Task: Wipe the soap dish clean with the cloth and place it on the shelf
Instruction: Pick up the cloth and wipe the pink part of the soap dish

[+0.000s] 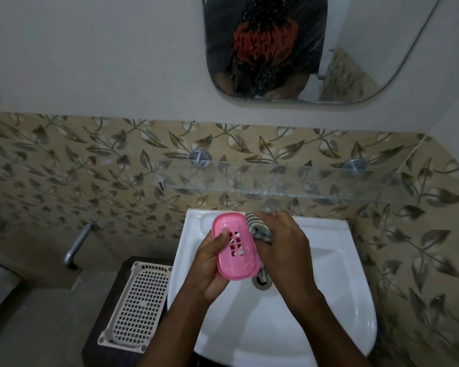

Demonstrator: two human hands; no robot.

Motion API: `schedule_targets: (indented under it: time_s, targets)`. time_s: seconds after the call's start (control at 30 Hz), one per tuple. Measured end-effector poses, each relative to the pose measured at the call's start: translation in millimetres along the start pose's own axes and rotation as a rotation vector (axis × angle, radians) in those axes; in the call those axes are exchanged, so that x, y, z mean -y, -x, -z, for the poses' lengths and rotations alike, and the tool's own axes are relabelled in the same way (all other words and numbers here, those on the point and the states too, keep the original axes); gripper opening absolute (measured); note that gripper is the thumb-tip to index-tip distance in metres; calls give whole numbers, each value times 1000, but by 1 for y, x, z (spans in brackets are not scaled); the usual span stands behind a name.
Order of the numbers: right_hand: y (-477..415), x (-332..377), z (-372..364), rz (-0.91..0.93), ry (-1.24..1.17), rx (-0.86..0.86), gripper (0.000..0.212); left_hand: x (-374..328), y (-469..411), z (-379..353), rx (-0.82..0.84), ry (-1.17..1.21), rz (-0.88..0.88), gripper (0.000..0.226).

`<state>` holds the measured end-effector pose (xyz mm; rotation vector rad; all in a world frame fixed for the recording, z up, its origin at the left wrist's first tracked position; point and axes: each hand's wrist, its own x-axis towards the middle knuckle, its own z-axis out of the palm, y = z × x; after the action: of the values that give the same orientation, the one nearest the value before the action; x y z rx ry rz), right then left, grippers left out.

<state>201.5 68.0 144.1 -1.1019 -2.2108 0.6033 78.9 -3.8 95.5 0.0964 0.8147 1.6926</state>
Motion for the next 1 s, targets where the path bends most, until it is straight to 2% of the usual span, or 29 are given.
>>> schedule_targets:
  time_s: [0.07,0.2,0.27,0.33,0.43,0.5,0.63,0.7,0.87,0.9,1.0]
  targets:
    - [-4,2,-3,-4,14,39,30,2,-1,-3,-24,38,57,90]
    - [-12,5,-7,-73,55,7,20,6,-7,-8,-68,20,70,76]
    - [-17,8,-10,-72,67,10,19,8,-9,-10,-49,-13,69,82]
    - [-18,13,-15,-34,27,67,25,6,-9,-11,-25,-8,47,83]
    - [-5,13,-16,45,-35,214,38,1,-12,-6,57,41,-18,70]
    - [3,7,-13,76,-38,274,39,-1,-10,-5,97,52,-15,64]
    - [-7,4,-5,52,-3,154,20,7,-7,-5,92,-7,32,63]
    - [-12,10,-6,82,19,100,19,9,-7,-5,74,-12,87,64]
    - [3,7,-10,71,85,356,38,0,-13,1,108,22,74,61]
    - [4,6,-9,73,94,357,37,0,-14,2,98,14,81,61]
    - [-13,7,-6,126,175,208,19,4,-14,2,86,-35,116,59]
